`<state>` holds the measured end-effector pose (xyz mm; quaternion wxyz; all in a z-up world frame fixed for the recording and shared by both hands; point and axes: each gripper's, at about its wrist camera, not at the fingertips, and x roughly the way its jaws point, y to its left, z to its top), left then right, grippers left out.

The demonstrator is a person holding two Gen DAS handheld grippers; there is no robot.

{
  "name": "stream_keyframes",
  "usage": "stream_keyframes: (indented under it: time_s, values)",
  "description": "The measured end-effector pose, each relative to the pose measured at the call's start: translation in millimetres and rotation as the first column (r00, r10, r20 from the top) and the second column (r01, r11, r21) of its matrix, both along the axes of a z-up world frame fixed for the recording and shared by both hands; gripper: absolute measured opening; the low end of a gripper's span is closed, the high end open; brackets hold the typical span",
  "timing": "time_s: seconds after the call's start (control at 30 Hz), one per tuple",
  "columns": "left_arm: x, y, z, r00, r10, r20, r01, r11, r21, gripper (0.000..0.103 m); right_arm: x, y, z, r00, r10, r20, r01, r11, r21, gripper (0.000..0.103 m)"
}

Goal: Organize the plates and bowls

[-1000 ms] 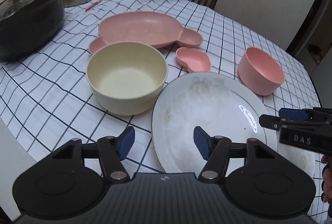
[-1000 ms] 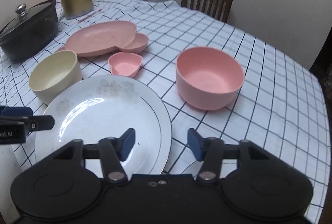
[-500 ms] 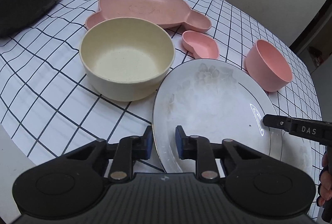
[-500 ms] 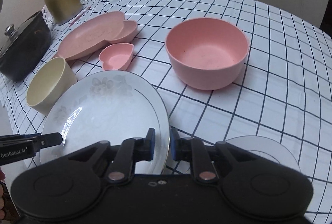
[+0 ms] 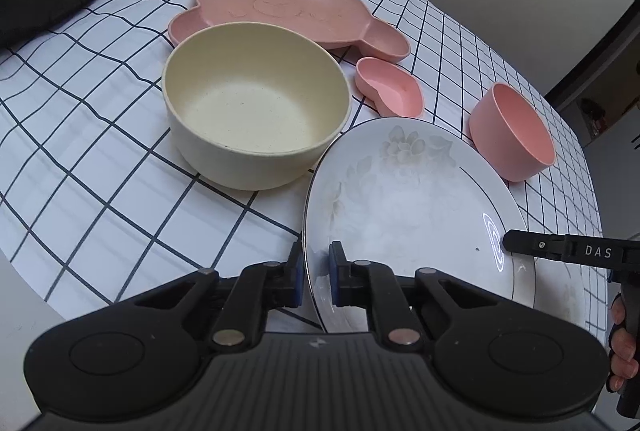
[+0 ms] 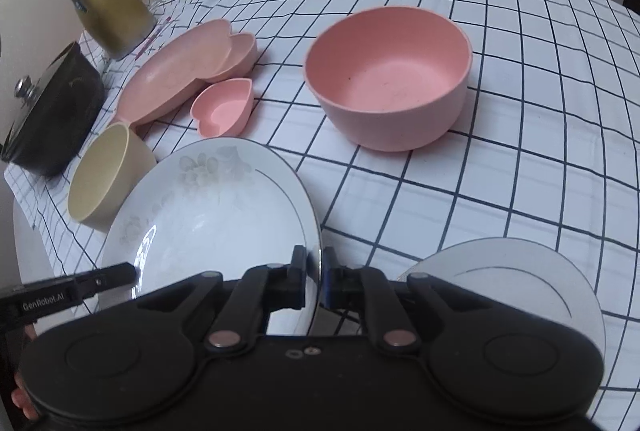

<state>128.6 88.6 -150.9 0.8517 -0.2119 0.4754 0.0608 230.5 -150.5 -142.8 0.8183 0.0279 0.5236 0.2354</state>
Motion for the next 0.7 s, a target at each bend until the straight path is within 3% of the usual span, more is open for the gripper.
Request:
stream_keyframes:
  time_s: [0.3,0.7]
  values:
    - [-35.7,-0.1,0.7,0.997,-0.066,-0.031,0.065,0.998,-0.003,0.011,-43.9,-5.2,1.6,1.0,0.007,-0.021,-0.008,1.0,-0.02,0.007]
    - [-74.5,-10.0,1.6,0.986,-0.159,-0.052,0.159,0.987,-0.005,0.012,-119.8,-21.6,3.8,0.997,-0.057,-0.042,0.056,0.998,-0.042,0.007]
